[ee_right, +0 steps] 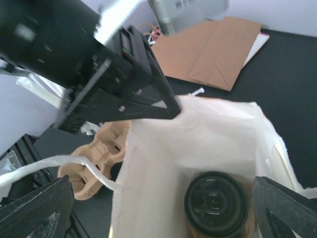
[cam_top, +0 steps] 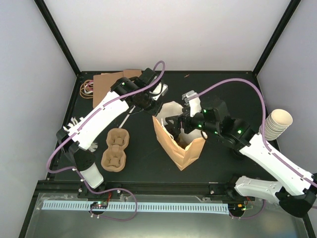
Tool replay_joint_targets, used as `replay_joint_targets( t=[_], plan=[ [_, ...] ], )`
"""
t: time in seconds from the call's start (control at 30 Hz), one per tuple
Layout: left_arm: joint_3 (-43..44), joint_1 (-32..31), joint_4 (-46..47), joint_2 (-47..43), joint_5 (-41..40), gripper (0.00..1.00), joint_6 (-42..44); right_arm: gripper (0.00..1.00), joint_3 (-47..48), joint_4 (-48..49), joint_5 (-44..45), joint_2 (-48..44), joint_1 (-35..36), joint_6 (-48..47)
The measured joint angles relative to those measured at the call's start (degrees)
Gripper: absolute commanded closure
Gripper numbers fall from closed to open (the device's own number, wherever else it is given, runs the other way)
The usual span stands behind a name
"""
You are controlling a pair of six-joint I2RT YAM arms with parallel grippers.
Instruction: Pack the takeout coffee
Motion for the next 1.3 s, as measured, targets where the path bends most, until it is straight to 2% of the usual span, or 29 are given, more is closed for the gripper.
replay_joint_targets(
  t=[0.37, 0.73, 1.07, 1.3],
  plan=[
    [-0.1, 0.0, 0.0, -0.2, -1.2, 0.99, 0.0, 0.00, 6.3, -1.6, 2.2, -6.8, 0.0, 0.0],
    [-2.0, 0.0, 0.1, -2.7, -2.3, 0.98, 0.0, 0.00, 7.2, -7.4, 10.4, -11.7, 0.0, -0.2],
    [-6.6, 1.0, 0.9, -6.1, -2.3, 0.98, -1.1, 0.00, 0.1, -12.4, 15.4, -16.8, 0.0, 0.7],
    [-7.5, 7.0, 2.1, -6.4, -0.6, 0.98, -3.6, 0.00, -6.6, -14.2, 15.3, -20.7, 0.0, 3.6]
  ],
)
